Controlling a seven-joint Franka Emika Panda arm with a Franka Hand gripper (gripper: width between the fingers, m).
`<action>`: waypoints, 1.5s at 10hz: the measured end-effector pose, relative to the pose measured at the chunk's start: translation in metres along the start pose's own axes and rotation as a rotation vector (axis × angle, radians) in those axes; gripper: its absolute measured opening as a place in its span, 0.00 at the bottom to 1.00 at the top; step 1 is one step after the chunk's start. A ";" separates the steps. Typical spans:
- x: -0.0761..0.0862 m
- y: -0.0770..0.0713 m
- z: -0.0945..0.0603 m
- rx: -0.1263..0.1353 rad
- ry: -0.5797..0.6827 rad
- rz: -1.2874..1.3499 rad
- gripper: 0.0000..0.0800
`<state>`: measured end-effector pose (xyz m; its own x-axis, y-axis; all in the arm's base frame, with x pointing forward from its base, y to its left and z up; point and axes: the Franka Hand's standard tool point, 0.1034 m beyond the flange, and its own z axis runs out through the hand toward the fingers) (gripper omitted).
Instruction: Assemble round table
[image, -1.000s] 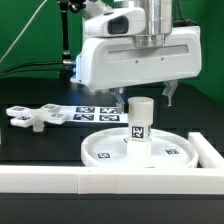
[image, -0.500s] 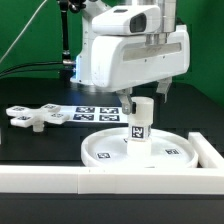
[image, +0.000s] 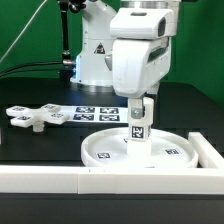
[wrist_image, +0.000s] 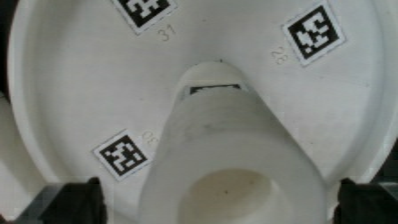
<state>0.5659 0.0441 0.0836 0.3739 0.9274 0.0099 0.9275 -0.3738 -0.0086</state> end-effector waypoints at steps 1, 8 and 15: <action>0.000 0.000 0.001 -0.002 -0.007 -0.100 0.81; -0.003 -0.001 0.004 -0.004 -0.044 -0.497 0.81; -0.009 0.001 0.005 -0.001 -0.055 -0.575 0.51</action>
Offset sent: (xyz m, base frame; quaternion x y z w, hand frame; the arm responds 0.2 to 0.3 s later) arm 0.0018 0.0077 -0.0005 0.0041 0.0001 -0.2233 0.9747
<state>0.5637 0.0353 0.0787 -0.1915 0.9807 -0.0390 0.9815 0.1910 -0.0160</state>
